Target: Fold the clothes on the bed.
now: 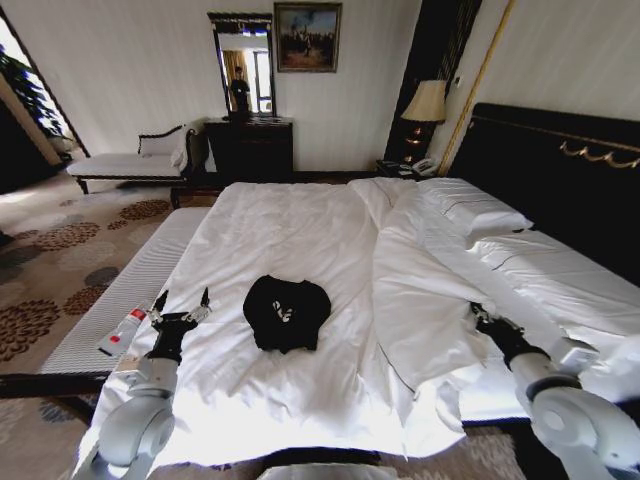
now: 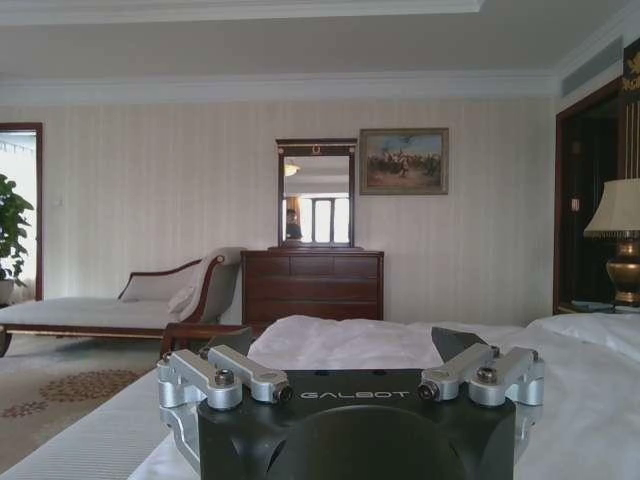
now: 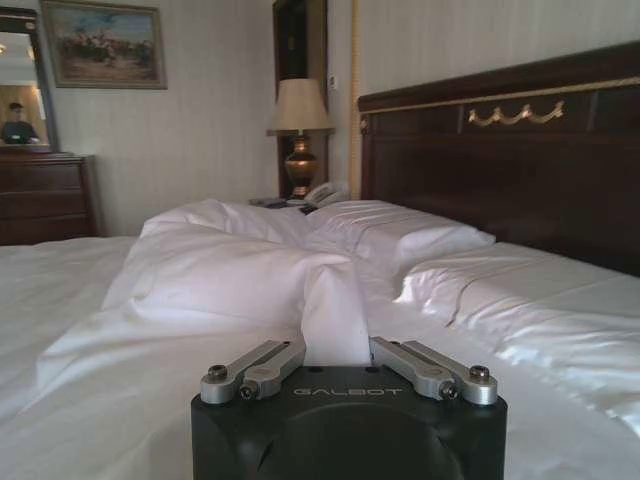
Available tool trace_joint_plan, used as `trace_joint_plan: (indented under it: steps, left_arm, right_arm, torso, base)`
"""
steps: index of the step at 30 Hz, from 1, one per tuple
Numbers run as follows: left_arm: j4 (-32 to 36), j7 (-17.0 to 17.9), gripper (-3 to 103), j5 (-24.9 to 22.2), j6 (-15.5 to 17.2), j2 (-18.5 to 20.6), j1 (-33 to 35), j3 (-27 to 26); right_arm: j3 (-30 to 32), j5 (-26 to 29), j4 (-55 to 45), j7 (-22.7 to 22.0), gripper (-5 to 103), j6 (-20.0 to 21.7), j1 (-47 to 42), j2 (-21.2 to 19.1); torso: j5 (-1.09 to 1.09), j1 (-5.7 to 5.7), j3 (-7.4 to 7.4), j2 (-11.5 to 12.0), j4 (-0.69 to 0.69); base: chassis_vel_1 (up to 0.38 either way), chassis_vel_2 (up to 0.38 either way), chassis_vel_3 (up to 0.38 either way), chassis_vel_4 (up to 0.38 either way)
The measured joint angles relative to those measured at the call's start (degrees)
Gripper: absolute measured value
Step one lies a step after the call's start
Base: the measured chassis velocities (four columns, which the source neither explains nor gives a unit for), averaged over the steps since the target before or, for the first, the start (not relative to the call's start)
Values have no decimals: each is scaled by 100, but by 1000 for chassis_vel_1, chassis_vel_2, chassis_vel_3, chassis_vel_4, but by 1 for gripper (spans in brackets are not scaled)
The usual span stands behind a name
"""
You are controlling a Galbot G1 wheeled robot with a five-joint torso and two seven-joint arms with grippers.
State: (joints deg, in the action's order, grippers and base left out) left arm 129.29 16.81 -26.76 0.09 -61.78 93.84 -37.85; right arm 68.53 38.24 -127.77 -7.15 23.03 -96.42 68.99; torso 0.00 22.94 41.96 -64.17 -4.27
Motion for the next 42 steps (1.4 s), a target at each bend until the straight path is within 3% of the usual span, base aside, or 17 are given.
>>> trace_joint_plan:
  steps: [6, 18, 23, 24, 28, 38, 42]
  left_arm:
    - [30, 2, 100, 6, 3, -3, 2, 32]
    - [57, -5, 100, -13, 11, 42, 73, -39]
    - [58, 0, 100, -14, 24, 50, 62, -13]
    - [58, 0, 100, -14, 24, 50, 62, -13]
    - [57, 3, 100, -35, 36, 33, 97, -24]
    - [60, 10, 100, -31, 43, 37, 111, -15]
    - [62, 14, 100, -29, 48, 36, 110, -16]
  right_arm:
    - [539, -646, 386, 129, 3, -333, 0, 511]
    - [1347, -1282, 1784, 240, 3, -922, 247, 641]
    - [1436, -1735, 2704, 508, 3, -1701, 226, 510]
    - [1436, -1735, 2704, 508, 3, -1701, 226, 510]
    - [1400, -1791, 3590, 584, 3, -2364, 461, 324]
    - [1293, -1977, 4924, 705, 3, -2866, 1006, -442]
    - [1262, -2030, 5205, 697, 3, -3014, 1064, -533]
  torso:
    - [0, -1, 0, 0, 0]
    - [1, -1, 0, 0, 2]
    - [0, 0, 0, 0, 2]
    - [0, 0, 0, 0, 2]
    - [2, -1, 0, 0, 2]
    - [0, 1, 0, 0, 1]
    - [0, 1, 0, 0, 2]
  base:
    - [0, 0, 0, 0]
    - [0, 0, 0, 0]
    - [0, 0, 0, 0]
    - [0, 0, 0, 0]
    - [0, 0, 0, 0]
    - [0, 0, 0, 0]
    - [0, 0, 0, 0]
